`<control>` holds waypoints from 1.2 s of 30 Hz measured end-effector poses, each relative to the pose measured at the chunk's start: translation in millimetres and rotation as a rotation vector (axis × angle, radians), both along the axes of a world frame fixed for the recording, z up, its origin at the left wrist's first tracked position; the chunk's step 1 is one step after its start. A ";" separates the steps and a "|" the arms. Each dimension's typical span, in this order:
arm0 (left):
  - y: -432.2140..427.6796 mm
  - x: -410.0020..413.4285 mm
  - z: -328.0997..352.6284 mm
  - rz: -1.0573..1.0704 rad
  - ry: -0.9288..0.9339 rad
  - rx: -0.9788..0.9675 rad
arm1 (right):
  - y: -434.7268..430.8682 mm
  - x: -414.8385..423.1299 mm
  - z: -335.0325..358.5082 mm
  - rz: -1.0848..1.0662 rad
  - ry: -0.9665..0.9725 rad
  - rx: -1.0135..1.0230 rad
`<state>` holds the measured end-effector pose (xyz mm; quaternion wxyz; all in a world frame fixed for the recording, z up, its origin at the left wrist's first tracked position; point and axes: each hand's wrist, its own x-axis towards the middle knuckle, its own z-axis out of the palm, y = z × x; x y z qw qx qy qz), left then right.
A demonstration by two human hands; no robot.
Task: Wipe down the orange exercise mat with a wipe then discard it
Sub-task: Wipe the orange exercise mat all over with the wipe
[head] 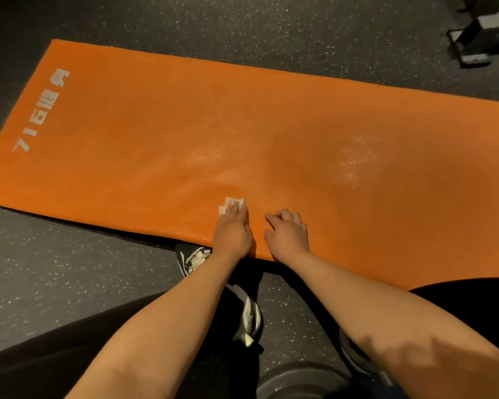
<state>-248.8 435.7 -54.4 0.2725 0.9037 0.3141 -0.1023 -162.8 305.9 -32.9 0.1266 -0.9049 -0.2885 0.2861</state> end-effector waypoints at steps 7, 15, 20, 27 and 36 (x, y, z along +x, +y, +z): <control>13.8 27.1 1.9 0.020 0.111 0.010 | -5.9 4.2 -2.3 0.019 0.020 0.059; -39.6 18.7 6.7 -0.160 -0.142 -0.190 | -39.1 -6.7 1.9 -0.037 -0.084 0.121; -10.4 -1.7 12.1 -0.059 -0.018 0.067 | -43.0 -6.7 8.4 0.029 -0.115 0.050; -41.5 -16.5 15.9 -0.103 0.007 -0.014 | -41.9 -12.9 15.3 0.021 -0.033 -0.006; -32.3 -33.2 20.6 -0.038 0.029 0.098 | -43.7 -28.7 20.9 0.015 -0.012 -0.055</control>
